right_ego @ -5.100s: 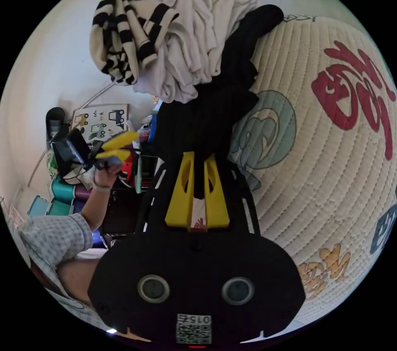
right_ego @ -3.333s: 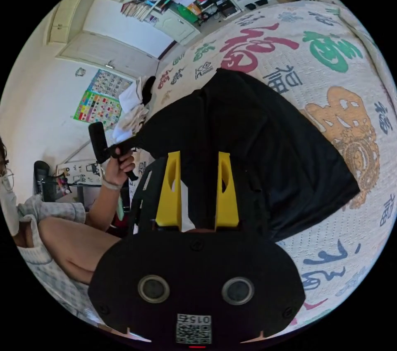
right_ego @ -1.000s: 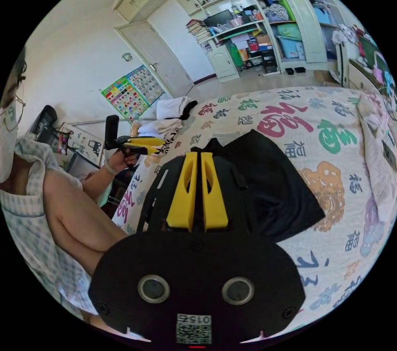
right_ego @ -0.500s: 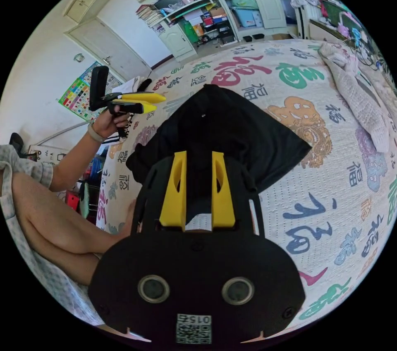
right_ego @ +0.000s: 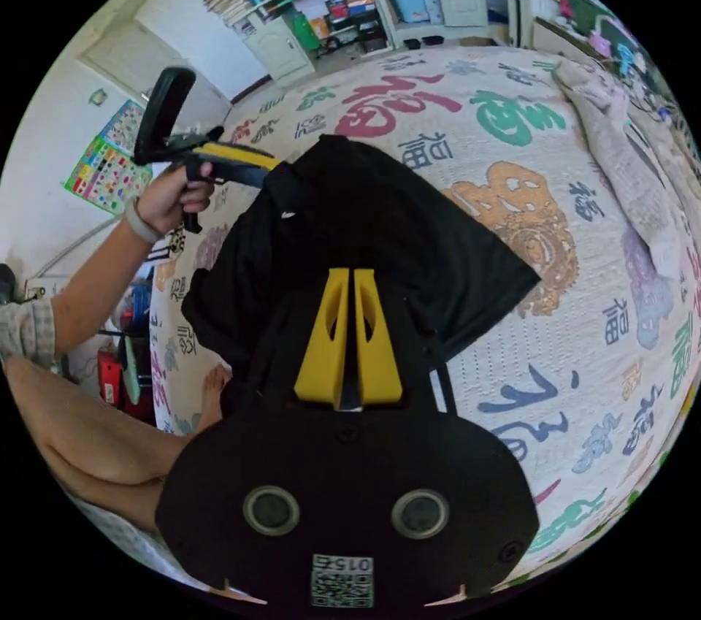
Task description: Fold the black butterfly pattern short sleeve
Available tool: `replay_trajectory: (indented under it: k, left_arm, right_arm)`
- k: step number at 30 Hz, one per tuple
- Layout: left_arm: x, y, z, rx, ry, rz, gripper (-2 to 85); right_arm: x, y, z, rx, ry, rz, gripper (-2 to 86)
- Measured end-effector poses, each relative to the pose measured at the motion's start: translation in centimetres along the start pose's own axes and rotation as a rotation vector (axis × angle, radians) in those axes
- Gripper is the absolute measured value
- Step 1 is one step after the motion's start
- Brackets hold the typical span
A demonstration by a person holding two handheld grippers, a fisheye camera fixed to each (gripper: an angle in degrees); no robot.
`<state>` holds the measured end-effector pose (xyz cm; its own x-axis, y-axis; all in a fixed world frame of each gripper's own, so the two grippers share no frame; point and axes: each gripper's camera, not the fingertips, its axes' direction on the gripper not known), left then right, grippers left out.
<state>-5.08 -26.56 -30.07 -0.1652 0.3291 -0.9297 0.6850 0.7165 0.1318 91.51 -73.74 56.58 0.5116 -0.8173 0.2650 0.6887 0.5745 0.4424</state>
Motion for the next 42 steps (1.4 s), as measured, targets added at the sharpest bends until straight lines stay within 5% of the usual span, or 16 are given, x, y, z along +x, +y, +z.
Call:
replay_trajectory:
  k: [5,13,28,35,42]
  left_arm:
    - [6.7,7.2,-10.7,0.511,-0.132,-0.053,-0.4]
    - [24.3,16.0,-23.1,1.14,-0.398,0.087,-0.5]
    - [42.8,27.3,-32.1,1.884,-0.516,0.383,-0.7]
    - [42.1,24.5,-32.4,1.881,-0.673,0.352,-0.6]
    - [27.8,9.5,-28.2,1.386,-0.774,0.153,0.4]
  right_arm:
    - [2.5,5.5,-12.3,0.446,-0.248,0.227,-0.3]
    - [-8.9,11.0,-30.6,0.985,-0.058,-0.052,-0.4]
    - [-21.7,22.7,-44.7,1.738,0.196,-0.278,-0.3]
    - [-21.2,18.9,-44.1,1.78,0.346,-0.286,-0.3]
    - [-9.1,1.6,-37.6,1.289,0.309,-0.12,0.5]
